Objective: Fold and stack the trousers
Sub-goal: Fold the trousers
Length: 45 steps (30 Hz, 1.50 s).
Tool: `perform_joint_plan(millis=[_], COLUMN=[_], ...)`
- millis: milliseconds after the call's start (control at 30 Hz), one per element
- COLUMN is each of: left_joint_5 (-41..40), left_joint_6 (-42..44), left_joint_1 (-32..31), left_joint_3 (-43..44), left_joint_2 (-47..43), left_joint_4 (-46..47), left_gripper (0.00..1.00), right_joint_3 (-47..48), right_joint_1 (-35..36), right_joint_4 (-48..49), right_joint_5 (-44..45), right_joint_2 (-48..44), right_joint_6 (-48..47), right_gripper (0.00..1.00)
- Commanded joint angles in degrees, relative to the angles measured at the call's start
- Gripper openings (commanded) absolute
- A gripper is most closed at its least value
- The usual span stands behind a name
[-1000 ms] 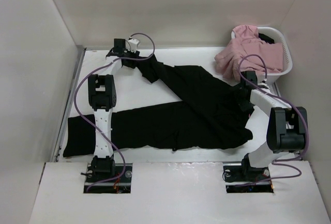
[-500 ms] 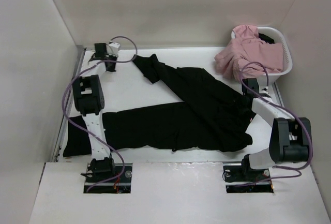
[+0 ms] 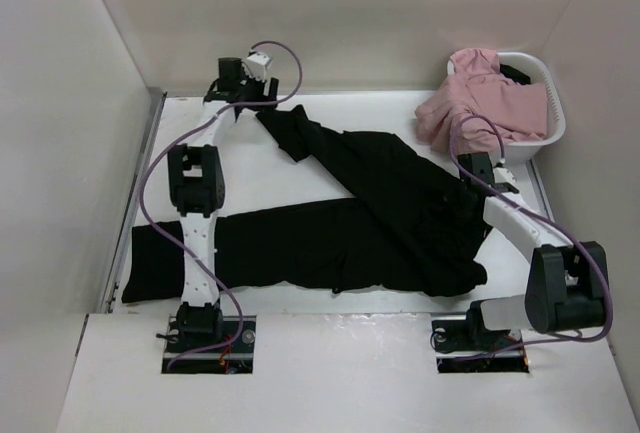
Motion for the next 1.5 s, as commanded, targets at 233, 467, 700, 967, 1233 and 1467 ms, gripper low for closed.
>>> perform_joint_plan(millis=[233,467,700,967,1233,1467], left_joint_5=[-10.3,-12.8,-19.2,-23.8,-24.0,-29.0], left_joint_6=[-2.9,7.2,14.9,26.1,31.1,32.2], left_joint_1=[-3.1,-5.3,4.3,14.5,17.5,22.0], left_joint_3=[9.7,-3.1,-14.5,-33.1,-43.5,-43.8], left_joint_2=[11.2,6.1,-11.1,-27.5,-31.8,-31.2], left_joint_4=[-3.3,-6.3,-3.9,-1.7,2.5,6.4], left_gripper=[0.73,0.06,0.00,0.01,0.04,0.04], right_joint_3=[4.4,6.1,9.5,13.7,25.3,39.4], right_joint_1=[3.9,0.9,-4.1,-5.1,1.8,6.2], right_joint_4=[0.0,-0.4,-0.4,-4.5,-3.8,-11.5], right_joint_5=[2.5,2.9,4.5,4.9,2.0,5.3], right_joint_2=[-0.4,0.8,0.9,9.7,19.9,31.8], right_joint_6=[-2.3,-2.8,-8.0,-11.4,-12.8,-2.2], right_gripper=[0.12,0.02,0.74,1.00,1.00,1.00])
